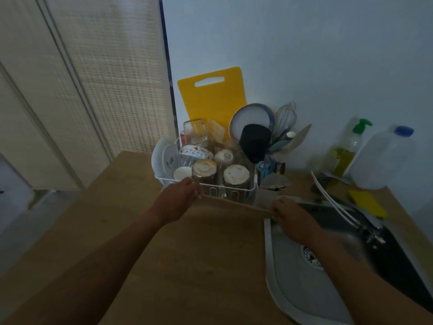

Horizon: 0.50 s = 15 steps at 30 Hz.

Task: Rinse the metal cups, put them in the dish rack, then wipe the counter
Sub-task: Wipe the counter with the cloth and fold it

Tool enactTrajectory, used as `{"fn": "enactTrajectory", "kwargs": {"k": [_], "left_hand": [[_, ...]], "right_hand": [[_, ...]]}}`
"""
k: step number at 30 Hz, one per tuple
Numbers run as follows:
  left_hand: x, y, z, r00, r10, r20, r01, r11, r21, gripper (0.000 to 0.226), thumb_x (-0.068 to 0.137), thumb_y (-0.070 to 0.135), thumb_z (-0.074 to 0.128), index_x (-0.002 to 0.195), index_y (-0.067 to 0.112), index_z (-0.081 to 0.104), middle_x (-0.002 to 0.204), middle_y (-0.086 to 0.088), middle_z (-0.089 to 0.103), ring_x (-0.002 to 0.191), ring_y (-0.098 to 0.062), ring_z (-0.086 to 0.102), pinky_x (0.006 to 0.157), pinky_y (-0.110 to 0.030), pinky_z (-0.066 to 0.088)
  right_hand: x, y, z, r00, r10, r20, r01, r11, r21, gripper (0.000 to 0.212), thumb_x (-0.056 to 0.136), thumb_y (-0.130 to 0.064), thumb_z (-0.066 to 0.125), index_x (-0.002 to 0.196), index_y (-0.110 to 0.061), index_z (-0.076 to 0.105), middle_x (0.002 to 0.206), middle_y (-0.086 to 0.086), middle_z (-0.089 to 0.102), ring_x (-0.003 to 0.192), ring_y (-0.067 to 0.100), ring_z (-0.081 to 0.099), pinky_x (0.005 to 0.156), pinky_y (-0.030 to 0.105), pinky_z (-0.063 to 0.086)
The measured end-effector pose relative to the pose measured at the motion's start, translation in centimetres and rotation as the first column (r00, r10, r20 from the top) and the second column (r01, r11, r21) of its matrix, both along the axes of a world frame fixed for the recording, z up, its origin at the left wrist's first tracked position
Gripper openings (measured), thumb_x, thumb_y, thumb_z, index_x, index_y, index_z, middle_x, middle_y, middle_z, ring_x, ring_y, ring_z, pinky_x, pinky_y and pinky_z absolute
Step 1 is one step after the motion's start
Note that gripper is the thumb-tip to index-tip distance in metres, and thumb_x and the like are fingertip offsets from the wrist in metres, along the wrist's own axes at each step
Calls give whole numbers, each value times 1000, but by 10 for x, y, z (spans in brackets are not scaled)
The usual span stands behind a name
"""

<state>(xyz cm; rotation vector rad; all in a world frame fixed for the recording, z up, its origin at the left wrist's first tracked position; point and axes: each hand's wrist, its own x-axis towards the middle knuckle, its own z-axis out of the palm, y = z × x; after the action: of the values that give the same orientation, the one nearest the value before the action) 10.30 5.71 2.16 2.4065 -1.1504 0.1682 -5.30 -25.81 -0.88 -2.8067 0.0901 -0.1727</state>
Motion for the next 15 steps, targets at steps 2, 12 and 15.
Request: {"fn": "enactTrajectory", "kwargs": {"k": [2, 12, 15], "left_hand": [[0, 6, -22, 977, -35, -208, 87, 965, 247, 13, 90, 20, 60, 98, 22, 70, 98, 5, 66, 83, -10, 60, 72, -25, 46], [35, 0, -81, 969, 70, -236, 2, 957, 291, 30, 97, 24, 49, 123, 17, 62, 124, -4, 58, 113, -23, 55, 91, -34, 45], [47, -9, -105, 991, 24, -135, 23, 941, 339, 30, 93, 24, 49, 118, 15, 63, 124, -7, 57, 110, -27, 56, 87, -38, 48]], "right_hand": [[-9, 2, -26, 969, 39, -243, -64, 993, -98, 18, 93, -23, 53, 106, -15, 61, 113, 4, 58, 104, 21, 54, 87, 31, 45], [20, 37, -72, 958, -185, -220, 206, 975, 78, 23, 98, -27, 48, 110, -10, 58, 117, 6, 60, 102, 21, 57, 74, 25, 37], [37, 47, -85, 946, -237, -221, 251, 967, 40, 29, 99, -23, 44, 123, -12, 55, 133, 10, 54, 116, 25, 51, 90, 30, 42]]}}
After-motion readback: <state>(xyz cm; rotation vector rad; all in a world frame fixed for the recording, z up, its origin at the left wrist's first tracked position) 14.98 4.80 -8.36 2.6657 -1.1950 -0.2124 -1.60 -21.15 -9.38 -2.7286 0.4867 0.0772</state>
